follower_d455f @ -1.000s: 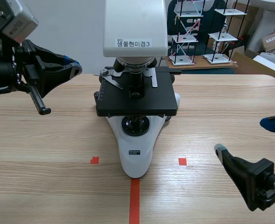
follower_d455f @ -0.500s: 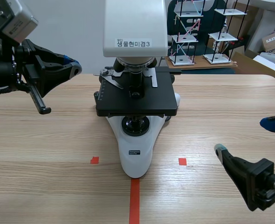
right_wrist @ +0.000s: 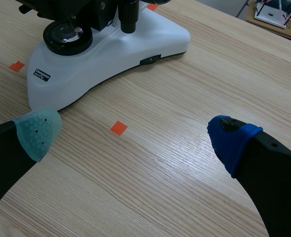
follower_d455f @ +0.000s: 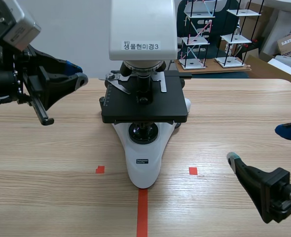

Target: Return to the home posture

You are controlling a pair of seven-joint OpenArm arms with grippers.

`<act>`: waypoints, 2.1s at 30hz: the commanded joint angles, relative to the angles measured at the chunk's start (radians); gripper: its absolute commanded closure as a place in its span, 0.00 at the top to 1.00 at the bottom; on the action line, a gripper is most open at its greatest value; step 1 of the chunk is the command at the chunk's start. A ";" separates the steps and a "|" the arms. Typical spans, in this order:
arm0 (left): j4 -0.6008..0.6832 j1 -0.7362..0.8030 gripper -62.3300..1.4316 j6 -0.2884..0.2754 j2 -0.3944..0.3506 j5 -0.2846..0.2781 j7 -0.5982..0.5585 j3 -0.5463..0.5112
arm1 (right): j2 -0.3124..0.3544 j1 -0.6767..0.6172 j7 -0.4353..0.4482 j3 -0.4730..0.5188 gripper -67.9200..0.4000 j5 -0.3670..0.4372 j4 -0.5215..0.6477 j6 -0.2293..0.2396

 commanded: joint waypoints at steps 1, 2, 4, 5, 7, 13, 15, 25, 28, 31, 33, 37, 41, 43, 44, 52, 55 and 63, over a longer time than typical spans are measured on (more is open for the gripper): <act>0.013 0.031 0.33 0.005 -0.001 -0.007 -0.014 -0.030 | 0.008 -0.002 0.012 0.008 0.98 0.004 0.016 0.000; 0.013 0.049 0.36 0.005 -0.001 -0.007 -0.014 -0.043 | 0.008 -0.002 0.012 0.008 0.98 0.004 0.016 0.000; 0.018 0.092 0.38 0.005 -0.001 -0.010 -0.018 -0.077 | 0.008 -0.002 0.012 0.008 0.98 0.004 0.016 0.000; 0.020 0.112 0.38 0.005 0.000 -0.014 -0.018 -0.095 | 0.008 -0.002 0.012 0.008 0.98 0.004 0.016 0.000; 0.032 0.162 0.38 0.005 0.000 -0.018 -0.019 -0.141 | 0.008 -0.002 0.012 0.008 0.98 0.004 0.016 0.000; 0.118 0.358 0.54 0.002 0.034 -0.018 -0.079 -0.328 | 0.008 -0.002 0.012 0.008 0.98 0.004 0.016 0.000; 0.155 0.427 0.63 0.002 0.066 -0.018 -0.089 -0.393 | 0.008 -0.002 0.012 0.008 0.98 0.004 0.016 0.000; 0.279 0.715 0.90 0.002 0.313 0.038 -0.177 -0.627 | 0.008 -0.002 0.012 0.008 0.98 0.004 0.016 0.000; 0.303 0.773 0.98 0.002 0.396 0.130 -0.213 -0.669 | 0.008 -0.002 0.012 0.008 0.98 0.004 0.016 0.000; 0.322 0.826 1.00 0.002 0.467 0.205 -0.264 -0.691 | 0.008 -0.002 0.012 0.008 0.98 0.004 0.016 0.000; 0.333 0.861 1.00 0.002 0.505 0.229 -0.297 -0.700 | 0.008 -0.002 0.012 0.008 0.98 0.004 0.016 0.000; 0.353 0.924 1.00 0.004 0.557 0.270 -0.341 -0.701 | 0.008 -0.002 0.012 0.008 0.98 0.004 0.016 0.000; 0.367 0.976 1.00 0.009 0.584 0.271 -0.354 -0.701 | 0.008 -0.002 0.011 0.008 0.98 0.004 0.016 0.000; 0.367 1.001 1.00 0.010 0.591 0.272 -0.378 -0.702 | 0.008 -0.002 0.012 0.008 0.98 0.004 0.016 0.000; 0.367 1.014 1.00 0.010 0.592 0.271 -0.386 -0.701 | 0.008 -0.002 0.012 0.008 0.98 0.004 0.016 0.000; 0.367 1.091 1.00 0.010 0.592 0.272 -0.437 -0.701 | 0.008 -0.002 0.011 0.008 0.98 0.004 0.016 0.000; 0.367 1.112 1.00 0.010 0.592 0.273 -0.438 -0.701 | 0.008 -0.002 0.011 0.008 0.98 0.004 0.016 0.000; 0.367 1.135 1.00 0.010 0.592 0.290 -0.460 -0.701 | 0.008 -0.002 0.011 0.008 0.98 0.004 0.016 0.000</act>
